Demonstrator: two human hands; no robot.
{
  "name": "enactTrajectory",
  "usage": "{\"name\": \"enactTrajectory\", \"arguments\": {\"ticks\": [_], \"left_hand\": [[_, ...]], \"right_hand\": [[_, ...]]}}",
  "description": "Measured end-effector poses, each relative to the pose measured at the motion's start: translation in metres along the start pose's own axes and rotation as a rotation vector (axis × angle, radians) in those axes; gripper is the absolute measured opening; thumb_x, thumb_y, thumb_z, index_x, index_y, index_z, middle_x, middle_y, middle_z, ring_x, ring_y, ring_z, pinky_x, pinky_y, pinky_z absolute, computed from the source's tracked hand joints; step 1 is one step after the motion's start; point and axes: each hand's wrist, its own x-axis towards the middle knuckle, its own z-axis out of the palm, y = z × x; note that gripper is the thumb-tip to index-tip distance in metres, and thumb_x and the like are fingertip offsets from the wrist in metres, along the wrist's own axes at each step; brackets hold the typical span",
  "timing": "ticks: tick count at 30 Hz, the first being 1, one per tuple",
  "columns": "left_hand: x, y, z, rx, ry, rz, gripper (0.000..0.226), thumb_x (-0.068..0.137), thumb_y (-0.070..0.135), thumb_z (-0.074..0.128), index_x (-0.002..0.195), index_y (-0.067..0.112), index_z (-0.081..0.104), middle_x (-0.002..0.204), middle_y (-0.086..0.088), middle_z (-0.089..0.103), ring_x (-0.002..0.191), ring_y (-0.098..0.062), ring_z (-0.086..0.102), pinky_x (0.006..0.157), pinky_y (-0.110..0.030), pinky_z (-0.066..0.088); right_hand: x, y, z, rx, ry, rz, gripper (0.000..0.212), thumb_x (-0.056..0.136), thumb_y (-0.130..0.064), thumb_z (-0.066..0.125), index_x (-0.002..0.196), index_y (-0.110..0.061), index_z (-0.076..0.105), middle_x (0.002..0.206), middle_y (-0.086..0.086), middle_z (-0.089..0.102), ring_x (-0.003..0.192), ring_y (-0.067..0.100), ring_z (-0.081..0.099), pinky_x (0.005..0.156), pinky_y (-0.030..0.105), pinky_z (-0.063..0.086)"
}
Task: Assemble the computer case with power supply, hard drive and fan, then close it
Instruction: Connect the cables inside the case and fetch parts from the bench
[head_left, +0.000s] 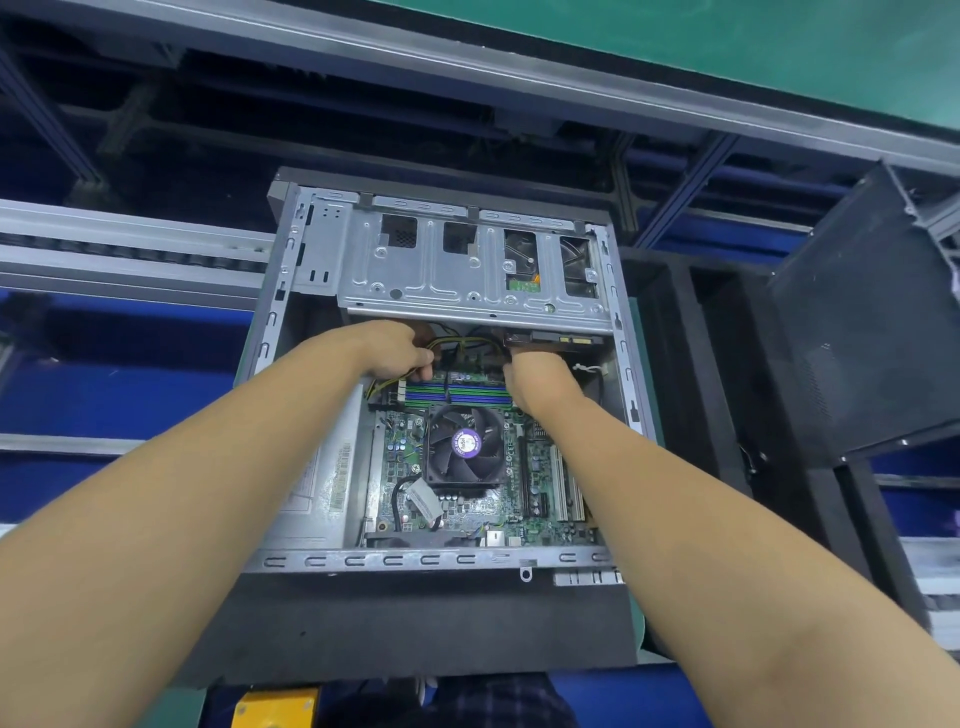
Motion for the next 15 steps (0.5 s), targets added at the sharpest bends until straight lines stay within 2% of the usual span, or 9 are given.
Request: {"name": "enactTrajectory", "arguments": {"ticks": [2, 6, 10, 12, 14, 15], "left_hand": [[-0.0006, -0.0009, 0.0001, -0.005, -0.004, -0.002, 0.039, 0.105, 0.035, 0.043, 0.095, 0.016, 0.076, 0.061, 0.010, 0.048, 0.060, -0.008, 0.044, 0.052, -0.023, 0.029], [0.0000, -0.0018, 0.0004, 0.005, -0.005, 0.007, 0.039, 0.105, 0.036, 0.043, 0.094, 0.017, 0.076, 0.065, 0.009, 0.050, 0.063, -0.008, 0.046, 0.054, -0.023, 0.030], [0.0017, -0.0017, 0.0023, 0.007, 0.001, 0.013, 0.037, 0.105, 0.034, 0.044, 0.092, 0.017, 0.075, 0.064, 0.010, 0.051, 0.062, -0.007, 0.046, 0.053, -0.022, 0.029], [0.0014, -0.0004, 0.0018, 0.005, -0.007, 0.020, 0.038, 0.105, 0.034, 0.044, 0.094, 0.015, 0.075, 0.067, 0.008, 0.054, 0.062, -0.009, 0.047, 0.055, -0.023, 0.033], [0.0011, -0.0003, 0.0007, 0.001, -0.029, 0.025, 0.039, 0.105, 0.034, 0.043, 0.098, 0.014, 0.076, 0.077, 0.005, 0.059, 0.067, -0.012, 0.049, 0.061, -0.024, 0.038], [0.0015, -0.0008, 0.0006, -0.002, -0.033, 0.025, 0.039, 0.105, 0.034, 0.043, 0.099, 0.013, 0.076, 0.080, 0.004, 0.061, 0.069, -0.012, 0.049, 0.062, -0.024, 0.038]], "right_hand": [[-0.0030, 0.0012, -0.0012, -0.028, 0.023, -0.008, 0.032, 0.110, -0.015, 0.039, 0.118, 0.001, 0.065, 0.108, 0.020, 0.072, 0.098, 0.039, 0.068, 0.077, 0.039, 0.052], [-0.0083, -0.0023, -0.0014, -0.050, 0.031, 0.048, 0.030, 0.108, -0.004, 0.041, 0.114, 0.001, 0.070, 0.110, 0.015, 0.073, 0.092, 0.035, 0.067, 0.080, 0.037, 0.055], [-0.0086, -0.0053, -0.0060, -0.124, -0.020, 0.043, 0.031, 0.107, -0.003, 0.040, 0.126, 0.002, 0.066, 0.120, 0.014, 0.069, 0.108, 0.034, 0.067, 0.080, 0.036, 0.053], [-0.0085, -0.0061, -0.0058, 0.060, -0.041, 0.155, 0.034, 0.107, -0.004, 0.039, 0.132, 0.002, 0.062, 0.128, 0.016, 0.065, 0.117, 0.034, 0.062, 0.085, 0.036, 0.049], [-0.0101, -0.0075, -0.0076, 0.179, -0.024, 0.186, 0.036, 0.107, -0.007, 0.037, 0.134, 0.001, 0.060, 0.134, 0.019, 0.061, 0.125, 0.034, 0.055, 0.093, 0.033, 0.044], [-0.0095, -0.0079, -0.0062, 0.176, -0.006, 0.161, 0.036, 0.107, -0.007, 0.037, 0.134, 0.001, 0.060, 0.135, 0.019, 0.061, 0.125, 0.034, 0.055, 0.092, 0.033, 0.044]]}}
